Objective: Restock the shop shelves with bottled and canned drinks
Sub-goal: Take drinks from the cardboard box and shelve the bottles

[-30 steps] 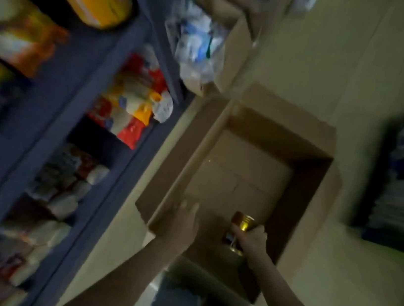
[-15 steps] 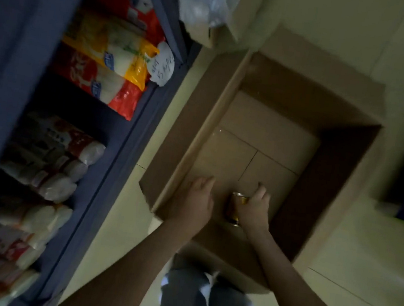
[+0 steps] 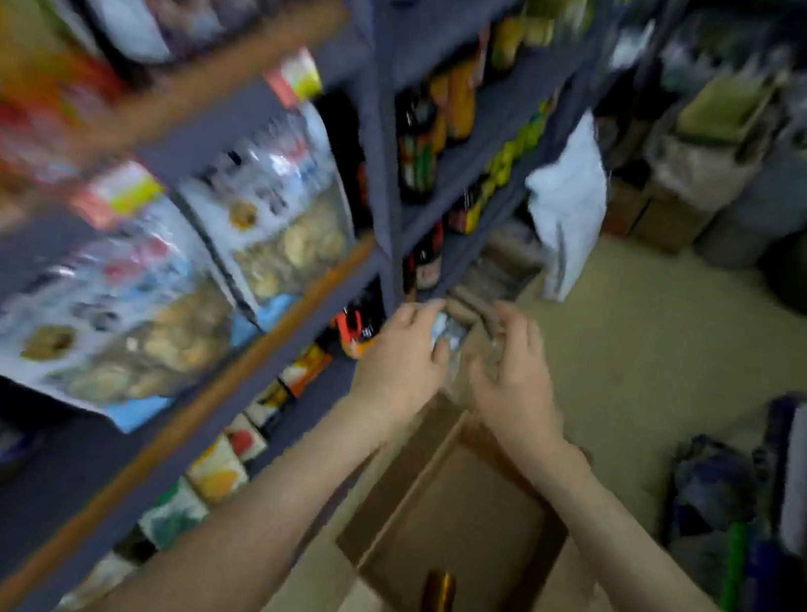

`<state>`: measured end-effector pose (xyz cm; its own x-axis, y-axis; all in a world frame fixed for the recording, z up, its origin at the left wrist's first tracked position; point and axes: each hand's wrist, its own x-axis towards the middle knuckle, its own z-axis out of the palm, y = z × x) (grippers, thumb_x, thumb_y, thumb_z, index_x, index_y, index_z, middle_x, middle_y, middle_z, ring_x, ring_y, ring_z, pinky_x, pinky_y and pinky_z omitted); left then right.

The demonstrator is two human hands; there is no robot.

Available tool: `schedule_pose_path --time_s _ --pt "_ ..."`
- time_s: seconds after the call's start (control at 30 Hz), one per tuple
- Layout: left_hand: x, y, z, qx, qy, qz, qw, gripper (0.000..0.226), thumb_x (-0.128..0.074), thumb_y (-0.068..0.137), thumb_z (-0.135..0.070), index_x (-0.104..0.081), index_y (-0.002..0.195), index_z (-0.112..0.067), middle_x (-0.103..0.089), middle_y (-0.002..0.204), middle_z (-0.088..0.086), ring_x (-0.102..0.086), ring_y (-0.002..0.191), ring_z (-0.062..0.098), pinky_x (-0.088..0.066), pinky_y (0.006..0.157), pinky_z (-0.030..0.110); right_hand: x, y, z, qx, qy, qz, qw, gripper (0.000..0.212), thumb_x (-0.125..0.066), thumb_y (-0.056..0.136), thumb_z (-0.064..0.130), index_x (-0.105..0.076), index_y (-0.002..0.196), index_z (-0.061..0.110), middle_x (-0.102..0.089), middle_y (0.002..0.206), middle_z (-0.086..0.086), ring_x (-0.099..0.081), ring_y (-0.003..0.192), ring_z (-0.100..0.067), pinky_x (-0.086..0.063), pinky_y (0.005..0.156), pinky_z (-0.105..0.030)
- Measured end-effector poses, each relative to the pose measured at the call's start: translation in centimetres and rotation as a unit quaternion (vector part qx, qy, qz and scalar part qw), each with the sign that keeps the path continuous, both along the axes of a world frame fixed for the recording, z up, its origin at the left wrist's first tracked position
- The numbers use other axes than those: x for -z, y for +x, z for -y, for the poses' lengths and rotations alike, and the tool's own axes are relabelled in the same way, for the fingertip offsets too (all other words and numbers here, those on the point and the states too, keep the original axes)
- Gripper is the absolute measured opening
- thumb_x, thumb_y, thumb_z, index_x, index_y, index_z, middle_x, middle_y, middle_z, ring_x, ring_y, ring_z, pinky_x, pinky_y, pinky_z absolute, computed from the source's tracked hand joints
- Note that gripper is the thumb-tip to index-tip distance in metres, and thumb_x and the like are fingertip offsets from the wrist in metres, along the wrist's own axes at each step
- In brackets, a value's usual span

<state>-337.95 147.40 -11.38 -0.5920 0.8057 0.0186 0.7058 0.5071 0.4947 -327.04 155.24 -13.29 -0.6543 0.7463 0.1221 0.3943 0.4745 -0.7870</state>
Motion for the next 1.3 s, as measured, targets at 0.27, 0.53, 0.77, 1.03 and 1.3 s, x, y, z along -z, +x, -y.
schedule_pose_path --time_s 0.27,0.53,0.77,1.03,1.3 --pt "-25.2 1.1 9.7 -0.024 0.163 -0.285 0.944 0.05 -0.042 0.099 -0.043 -0.038 0.144 -0.021 -0.045 0.14 -0.001 -0.047 0.125 0.017 -0.044 0.089 0.028 -23.7 -2.8 4.5 -0.129 0.194 -0.187 0.954 0.056 -0.055 0.096 0.022 -0.03 0.147 0.016 -0.036 0.131 0.009 -0.043 0.121 -0.01 -0.045 0.092 -0.025" --pt "-38.3 0.0 19.7 -0.122 0.243 -0.486 0.831 0.041 -0.05 0.096 -0.033 -0.052 0.131 -0.011 -0.059 0.119 0.008 -0.061 0.1 0.028 -0.047 0.062 0.033 -37.6 -9.0 13.9 -0.243 0.238 -0.318 0.885 0.06 -0.054 0.097 0.02 -0.024 0.149 0.024 -0.027 0.151 -0.001 -0.04 0.131 -0.019 -0.045 0.093 -0.031" --pt "-43.0 -3.6 27.1 -0.178 0.191 -0.541 0.8 0.041 -0.06 0.09 -0.022 -0.054 0.127 -0.005 -0.056 0.122 0.017 -0.056 0.109 0.035 -0.048 0.082 0.04 -42.4 -14.5 20.7 -0.267 0.248 -0.381 0.85 0.063 -0.057 0.095 0.025 -0.025 0.149 0.017 -0.037 0.143 -0.008 -0.037 0.131 -0.023 -0.04 0.096 -0.03" --pt "-44.7 -7.2 32.3 -0.336 0.068 -0.499 0.796 0.047 -0.04 0.1 -0.032 -0.032 0.145 -0.023 -0.034 0.147 0.008 -0.04 0.128 0.03 -0.044 0.094 0.04 -44.8 -18.9 25.3 -0.284 0.277 -0.309 0.864 0.081 -0.057 0.094 0.04 -0.006 0.153 0.021 -0.032 0.15 -0.005 -0.033 0.137 -0.02 -0.036 0.105 -0.031" --pt "-47.7 -11.5 30.7 -0.311 0.033 -0.324 0.893 0.077 -0.043 0.099 -0.044 0.013 0.15 -0.038 0.004 0.16 0.016 -0.023 0.14 0.043 -0.032 0.109 0.05 -47.2 -22.4 25.3 -0.212 0.328 -0.273 0.879 0.087 -0.059 0.093 0.036 0.003 0.154 0.025 -0.018 0.154 -0.008 -0.02 0.14 -0.026 -0.031 0.11 -0.037"
